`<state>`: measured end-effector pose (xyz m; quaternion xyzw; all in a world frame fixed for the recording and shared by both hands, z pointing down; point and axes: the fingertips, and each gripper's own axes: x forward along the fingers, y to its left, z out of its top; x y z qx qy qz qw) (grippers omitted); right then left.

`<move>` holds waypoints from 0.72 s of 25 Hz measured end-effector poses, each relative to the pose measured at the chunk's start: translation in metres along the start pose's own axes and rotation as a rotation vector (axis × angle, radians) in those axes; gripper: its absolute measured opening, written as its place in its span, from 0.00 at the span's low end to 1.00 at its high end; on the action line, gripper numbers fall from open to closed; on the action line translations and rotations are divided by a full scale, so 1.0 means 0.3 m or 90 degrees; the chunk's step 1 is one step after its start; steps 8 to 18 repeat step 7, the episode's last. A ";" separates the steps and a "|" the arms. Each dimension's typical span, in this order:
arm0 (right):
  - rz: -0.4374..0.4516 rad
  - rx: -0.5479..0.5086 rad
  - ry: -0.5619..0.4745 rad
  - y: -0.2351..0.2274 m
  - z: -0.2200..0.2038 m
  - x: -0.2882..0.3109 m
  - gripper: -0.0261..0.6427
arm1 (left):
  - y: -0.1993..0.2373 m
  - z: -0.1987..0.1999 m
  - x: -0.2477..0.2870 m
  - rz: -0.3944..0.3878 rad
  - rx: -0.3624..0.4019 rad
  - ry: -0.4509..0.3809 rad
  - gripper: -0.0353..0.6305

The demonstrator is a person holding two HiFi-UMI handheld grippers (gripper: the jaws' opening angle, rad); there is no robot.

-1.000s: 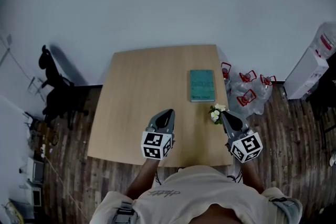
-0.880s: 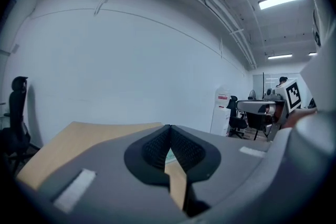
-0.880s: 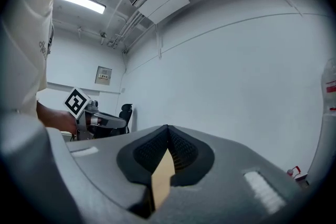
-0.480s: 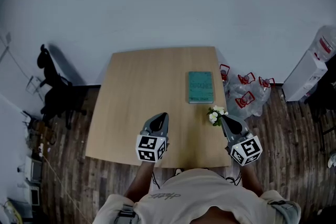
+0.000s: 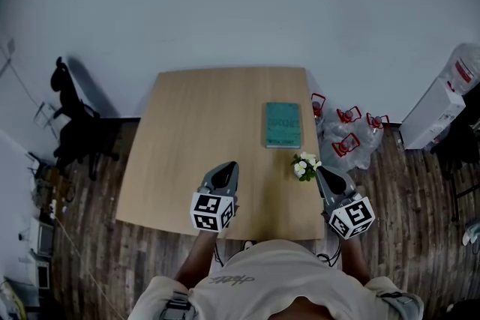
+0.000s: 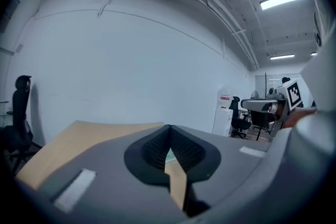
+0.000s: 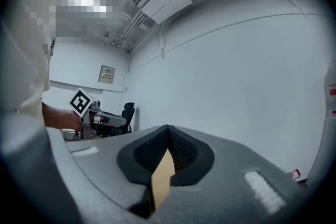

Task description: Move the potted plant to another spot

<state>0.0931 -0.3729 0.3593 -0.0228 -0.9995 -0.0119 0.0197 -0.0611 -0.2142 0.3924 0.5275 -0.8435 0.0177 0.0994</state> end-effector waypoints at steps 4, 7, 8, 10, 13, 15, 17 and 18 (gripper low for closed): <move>0.002 -0.005 0.010 0.016 -0.015 0.007 0.04 | 0.007 -0.026 -0.004 -0.001 -0.006 0.012 0.08; 0.001 -0.017 0.005 0.026 -0.010 0.018 0.04 | 0.022 -0.037 -0.008 -0.001 -0.003 0.020 0.08; 0.001 -0.017 0.005 0.026 -0.010 0.018 0.04 | 0.022 -0.037 -0.008 -0.001 -0.003 0.020 0.08; 0.001 -0.017 0.005 0.026 -0.010 0.018 0.04 | 0.022 -0.037 -0.008 -0.001 -0.003 0.020 0.08; 0.001 -0.017 0.005 0.026 -0.010 0.018 0.04 | 0.022 -0.037 -0.008 -0.001 -0.003 0.020 0.08; 0.001 -0.017 0.005 0.026 -0.010 0.018 0.04 | 0.022 -0.037 -0.008 -0.001 -0.003 0.020 0.08; 0.001 -0.017 0.005 0.026 -0.010 0.018 0.04 | 0.022 -0.037 -0.008 -0.001 -0.003 0.020 0.08; 0.001 -0.017 0.005 0.026 -0.010 0.018 0.04 | 0.022 -0.037 -0.008 -0.001 -0.003 0.020 0.08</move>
